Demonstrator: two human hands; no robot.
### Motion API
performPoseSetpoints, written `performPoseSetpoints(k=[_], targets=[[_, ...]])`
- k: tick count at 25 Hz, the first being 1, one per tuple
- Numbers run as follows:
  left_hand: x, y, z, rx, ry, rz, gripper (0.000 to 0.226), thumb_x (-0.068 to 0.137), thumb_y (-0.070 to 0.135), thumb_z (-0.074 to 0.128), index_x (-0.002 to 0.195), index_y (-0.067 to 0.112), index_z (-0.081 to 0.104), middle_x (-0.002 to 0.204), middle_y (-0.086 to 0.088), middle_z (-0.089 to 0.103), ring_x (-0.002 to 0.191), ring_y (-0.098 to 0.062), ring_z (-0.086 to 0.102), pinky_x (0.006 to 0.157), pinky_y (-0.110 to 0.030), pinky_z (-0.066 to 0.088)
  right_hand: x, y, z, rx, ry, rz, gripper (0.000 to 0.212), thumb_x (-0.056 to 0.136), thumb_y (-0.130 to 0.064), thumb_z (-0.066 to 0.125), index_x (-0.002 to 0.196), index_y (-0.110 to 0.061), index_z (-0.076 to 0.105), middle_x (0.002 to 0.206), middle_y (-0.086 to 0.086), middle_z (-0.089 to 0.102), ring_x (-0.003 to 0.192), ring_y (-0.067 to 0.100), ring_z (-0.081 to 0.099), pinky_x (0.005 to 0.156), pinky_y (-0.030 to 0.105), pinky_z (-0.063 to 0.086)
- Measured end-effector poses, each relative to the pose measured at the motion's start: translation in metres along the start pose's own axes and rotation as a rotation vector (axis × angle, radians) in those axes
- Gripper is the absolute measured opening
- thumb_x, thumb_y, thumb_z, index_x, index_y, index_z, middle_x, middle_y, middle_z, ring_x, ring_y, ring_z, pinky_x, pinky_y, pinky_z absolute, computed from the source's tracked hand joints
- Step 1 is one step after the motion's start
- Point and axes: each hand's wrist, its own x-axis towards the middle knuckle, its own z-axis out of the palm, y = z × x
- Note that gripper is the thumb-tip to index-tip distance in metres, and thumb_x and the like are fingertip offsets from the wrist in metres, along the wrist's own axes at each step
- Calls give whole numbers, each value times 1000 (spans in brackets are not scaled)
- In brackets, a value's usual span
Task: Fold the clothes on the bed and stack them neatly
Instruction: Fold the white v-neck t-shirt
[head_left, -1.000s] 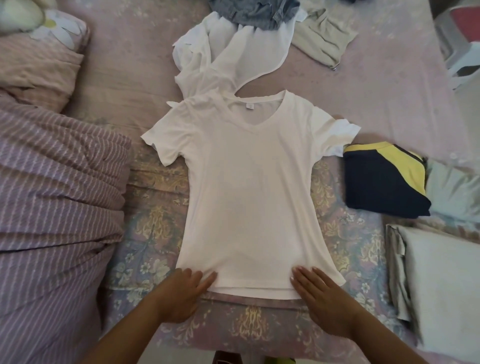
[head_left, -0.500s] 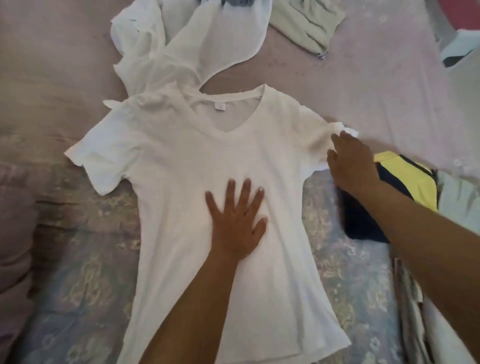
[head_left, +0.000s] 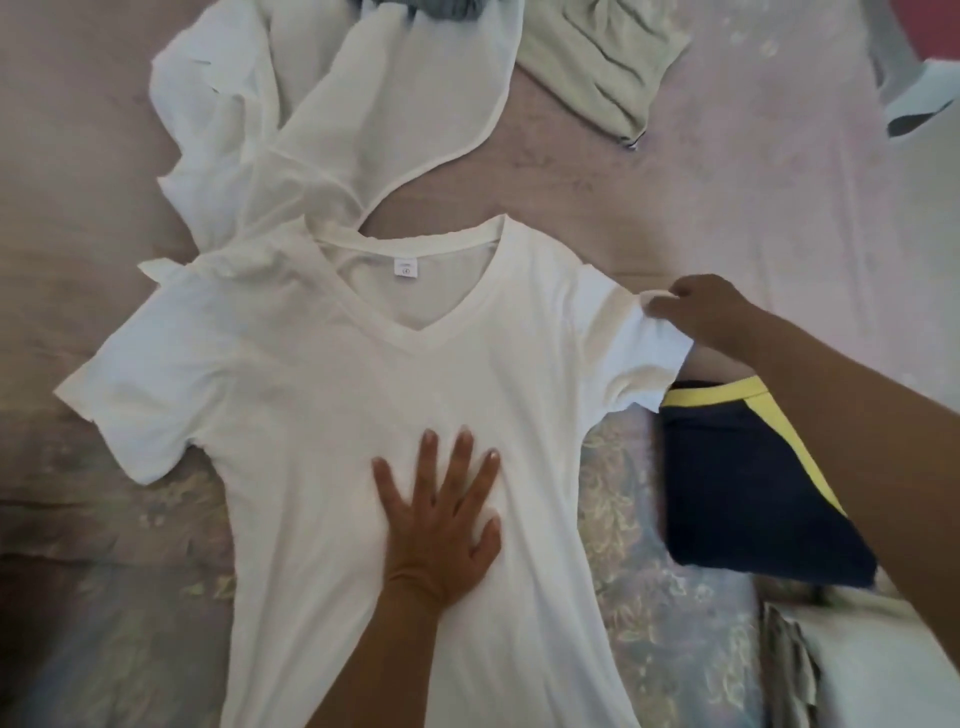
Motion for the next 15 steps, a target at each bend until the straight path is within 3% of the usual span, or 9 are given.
performPoseSetpoints(k=[3,6,8,10,13,15], targets=[[5,3,-7,-38,24,2,65,87,42,46,147,20,48,154,-14,44,156,-32,4,107,-79,11,-12,-48,13,404,-92,24,12,98,-17,61,97,-7,55,97,14,59,78,26,60,73,39,57],[10,11,-23,15,95,-20,58,88,39,46,141,16,51,145,-20,52,154,-34,15,103,-76,24,-23,-96,50,682,-356,-27,28,102,-24,61,115,-1,52,115,23,59,87,34,67,86,49,60],[3,27,-35,94,186,-104,49,92,32,46,135,10,53,136,-24,58,137,-41,42,100,-71,35,-27,-111,73,540,-414,-107,34,104,-33,56,119,-3,49,113,21,58,83,30,66,83,43,61],[-29,63,-40,42,264,-159,33,97,24,45,121,5,59,121,-25,63,112,-39,59,95,-57,46,-24,-105,87,218,-205,-253,27,105,-24,52,122,-3,53,122,19,59,95,29,64,82,36,55],[-79,140,-45,-224,82,-167,25,99,27,42,84,15,57,81,-7,59,72,-21,54,66,-32,42,-8,-82,86,-307,45,-442,43,105,-13,48,148,-6,44,152,16,41,136,37,41,109,41,37],[-92,170,-40,-262,-20,-253,34,102,16,34,70,21,43,55,4,48,51,-11,42,51,-25,30,3,-76,85,-534,75,-494,51,105,-17,49,154,-13,35,159,12,33,141,39,29,112,48,32]])
